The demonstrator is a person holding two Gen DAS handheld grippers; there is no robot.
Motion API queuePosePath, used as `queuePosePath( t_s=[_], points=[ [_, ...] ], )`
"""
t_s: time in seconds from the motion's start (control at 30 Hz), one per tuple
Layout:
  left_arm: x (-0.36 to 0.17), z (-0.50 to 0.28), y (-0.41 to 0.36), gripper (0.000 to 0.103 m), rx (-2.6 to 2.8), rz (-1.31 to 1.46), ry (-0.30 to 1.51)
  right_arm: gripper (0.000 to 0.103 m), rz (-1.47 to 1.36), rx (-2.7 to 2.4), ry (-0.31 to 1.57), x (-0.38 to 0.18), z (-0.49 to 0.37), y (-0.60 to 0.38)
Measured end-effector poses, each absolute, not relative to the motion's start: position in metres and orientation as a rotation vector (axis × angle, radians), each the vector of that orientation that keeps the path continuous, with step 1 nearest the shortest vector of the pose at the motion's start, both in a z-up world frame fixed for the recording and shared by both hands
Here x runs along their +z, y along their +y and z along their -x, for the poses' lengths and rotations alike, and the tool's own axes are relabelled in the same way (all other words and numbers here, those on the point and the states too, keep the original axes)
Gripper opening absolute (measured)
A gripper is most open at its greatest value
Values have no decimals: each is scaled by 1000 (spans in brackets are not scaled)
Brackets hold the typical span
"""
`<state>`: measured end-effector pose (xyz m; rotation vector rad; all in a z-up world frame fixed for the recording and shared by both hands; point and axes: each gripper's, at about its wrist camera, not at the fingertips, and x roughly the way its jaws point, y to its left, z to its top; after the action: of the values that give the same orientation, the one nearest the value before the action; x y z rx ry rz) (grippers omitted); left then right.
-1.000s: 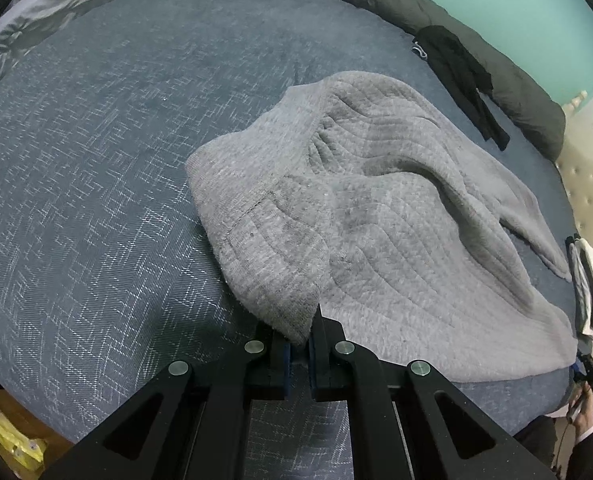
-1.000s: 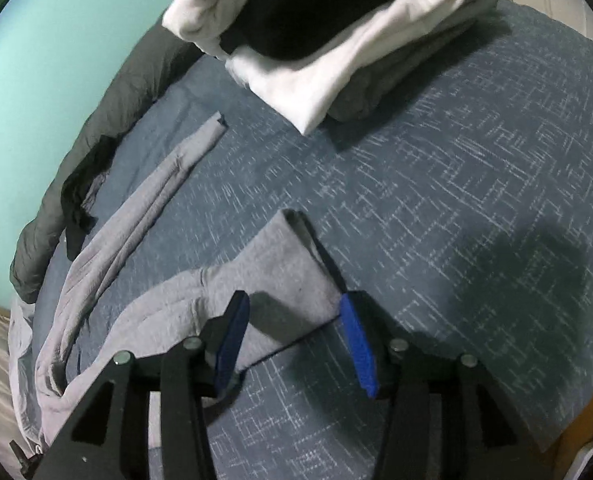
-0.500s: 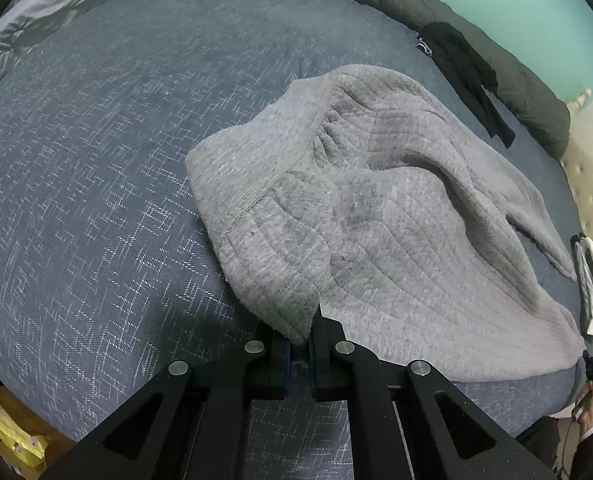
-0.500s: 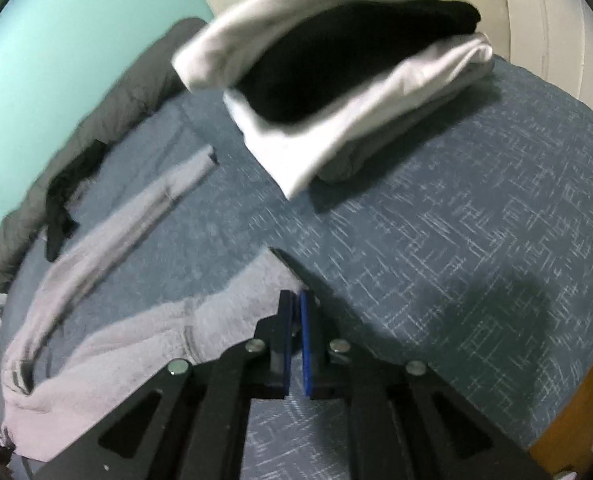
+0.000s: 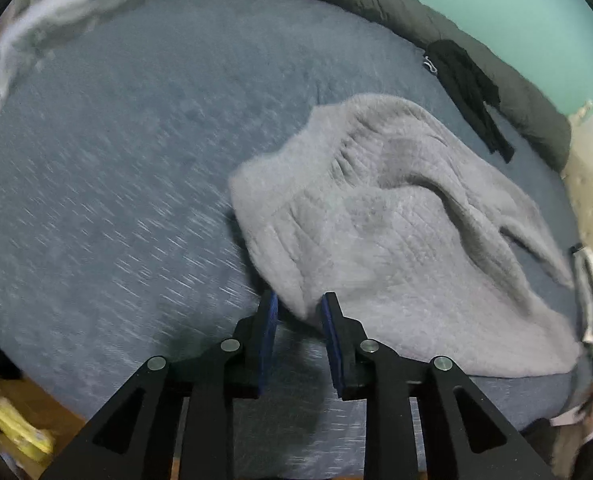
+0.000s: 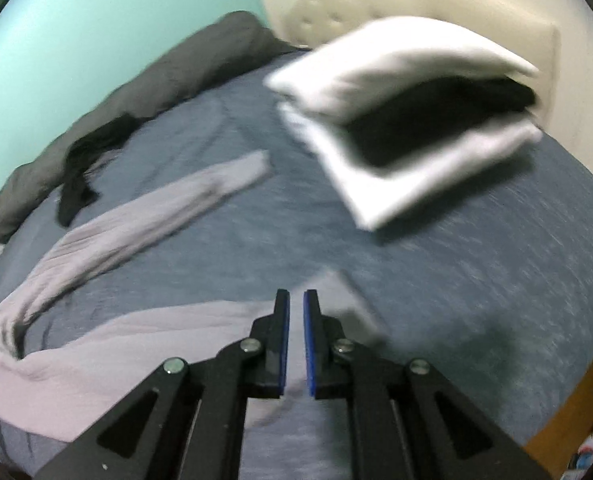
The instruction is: Fold clothes
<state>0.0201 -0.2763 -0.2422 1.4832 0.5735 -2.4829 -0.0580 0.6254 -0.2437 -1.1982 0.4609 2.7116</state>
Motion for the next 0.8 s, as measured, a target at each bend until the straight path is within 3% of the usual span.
queuePosePath(
  t_s=[0.13, 0.3, 0.63, 0.8],
  points=[
    [-226, -15, -285, 26, -2499, -1433, 543, 11, 1227, 2850, 473, -228, 88, 564],
    [-222, 26, -284, 27, -2524, -1442, 524, 24, 1297, 3021, 497, -210, 125, 476],
    [-236, 126, -261, 27, -2559, -1491, 465, 27, 1464, 3195, 662, -227, 184, 299],
    [-249, 169, -259, 41, -2545, -1510, 447, 28, 1553, 3248, 634, -253, 187, 243]
  ],
)
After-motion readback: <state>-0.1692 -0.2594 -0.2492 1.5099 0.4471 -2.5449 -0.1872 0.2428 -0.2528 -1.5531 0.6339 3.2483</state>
